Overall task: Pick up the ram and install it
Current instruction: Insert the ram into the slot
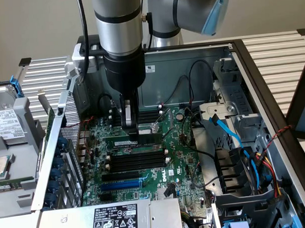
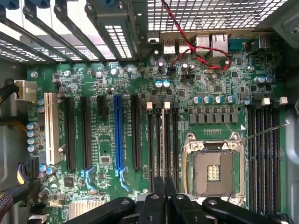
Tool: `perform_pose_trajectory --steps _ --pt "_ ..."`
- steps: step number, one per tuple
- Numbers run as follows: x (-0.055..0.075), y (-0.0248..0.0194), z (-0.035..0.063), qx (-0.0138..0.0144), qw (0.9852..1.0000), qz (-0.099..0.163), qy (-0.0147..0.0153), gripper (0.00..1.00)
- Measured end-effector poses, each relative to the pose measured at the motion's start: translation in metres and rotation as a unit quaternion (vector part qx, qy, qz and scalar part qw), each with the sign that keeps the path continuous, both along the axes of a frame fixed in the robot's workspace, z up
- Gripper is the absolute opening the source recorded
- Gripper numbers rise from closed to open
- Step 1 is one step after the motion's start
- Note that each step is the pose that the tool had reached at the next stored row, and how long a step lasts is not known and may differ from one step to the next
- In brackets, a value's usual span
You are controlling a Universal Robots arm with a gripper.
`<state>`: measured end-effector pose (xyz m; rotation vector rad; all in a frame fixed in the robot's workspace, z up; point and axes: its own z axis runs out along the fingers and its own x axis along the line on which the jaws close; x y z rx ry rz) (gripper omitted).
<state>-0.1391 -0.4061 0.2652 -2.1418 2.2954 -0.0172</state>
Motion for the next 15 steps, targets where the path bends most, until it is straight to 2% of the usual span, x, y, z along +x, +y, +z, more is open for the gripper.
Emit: perform_pose_trajectory --steps 5,11,15 --pt "0.0 0.0 -0.0022 -0.0002 1.0 0.002 0.0 0.12" --pt "0.0 -0.0001 -0.0126 -0.0001 1.0 0.006 0.0 0.12" --pt "0.0 -0.0002 -0.0128 -0.0003 1.0 0.007 0.0001 0.12"
